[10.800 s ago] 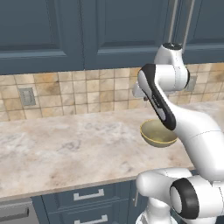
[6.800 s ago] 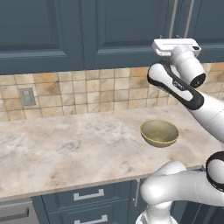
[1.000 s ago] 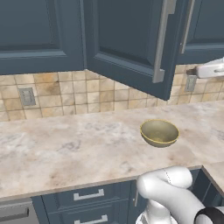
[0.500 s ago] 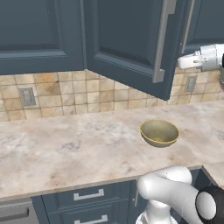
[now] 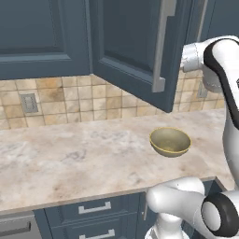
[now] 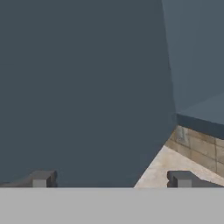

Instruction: Open the cabinet. Pick the orange and apple from the cabinet and place them into the bowl. Then close the cabinet.

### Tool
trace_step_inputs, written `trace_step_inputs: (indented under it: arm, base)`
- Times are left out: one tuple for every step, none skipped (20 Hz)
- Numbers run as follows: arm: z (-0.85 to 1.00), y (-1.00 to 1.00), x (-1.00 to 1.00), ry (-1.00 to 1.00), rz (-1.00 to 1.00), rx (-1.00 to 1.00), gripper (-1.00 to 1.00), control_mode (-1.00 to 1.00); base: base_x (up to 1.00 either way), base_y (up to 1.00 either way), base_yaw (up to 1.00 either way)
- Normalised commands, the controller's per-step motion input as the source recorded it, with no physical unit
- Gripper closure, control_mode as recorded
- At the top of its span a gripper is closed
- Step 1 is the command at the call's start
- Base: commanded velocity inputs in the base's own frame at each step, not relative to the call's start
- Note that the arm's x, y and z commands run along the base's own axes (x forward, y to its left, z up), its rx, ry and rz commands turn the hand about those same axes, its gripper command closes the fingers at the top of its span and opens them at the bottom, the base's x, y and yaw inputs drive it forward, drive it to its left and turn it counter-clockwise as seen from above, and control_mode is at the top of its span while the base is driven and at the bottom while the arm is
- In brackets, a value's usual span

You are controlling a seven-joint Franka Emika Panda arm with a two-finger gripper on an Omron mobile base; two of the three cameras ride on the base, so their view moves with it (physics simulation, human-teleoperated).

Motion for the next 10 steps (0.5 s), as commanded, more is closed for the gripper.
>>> trace_step_inputs:
  arm:
    - [0.00, 1.00, -0.34, -0.05, 0.00, 0.00, -1.00, -1.00]
    - [0.00, 1.00, -0.32, -0.06, 0.00, 0.00, -1.00, -1.00]
    - [0.00, 1.00, -0.29, -0.06, 0.00, 0.00, -1.00, -1.00]
    - [0.00, 0.96, -0.21, -0.05, 0.00, 0.00, -1.00, -1.00]
    - [0.00, 0.84, -0.12, -0.02, 0.00, 0.00, -1.00, -1.00]
    - [0.00, 0.78, -0.08, -0.01, 0.00, 0.00, -1.00, -1.00]
    - [0.00, 0.47, 0.00, 0.00, 0.00, 0.00, -1.00, -1.00]
    - [0.00, 0.16, 0.00, 0.03, 0.00, 0.00, -1.00, -1.00]
    - [0.00, 0.00, 0.00, -0.01, 0.00, 0.00, -1.00, -1.00]
    - [0.00, 0.00, 0.00, 0.00, 0.00, 0.00, -1.00, -1.00]
  base:
    - [0.00, 0.00, 0.00]
    - [0.00, 0.00, 0.00]
    - [0.00, 0.00, 0.00]
    - [0.00, 0.00, 0.00]
    - [0.00, 0.00, 0.00]
    - [0.00, 0.00, 0.00]
    - [0.00, 0.00, 0.00]
    - [0.00, 0.00, 0.00]
    - [0.00, 0.00, 0.00]
    - [0.00, 0.00, 0.00]
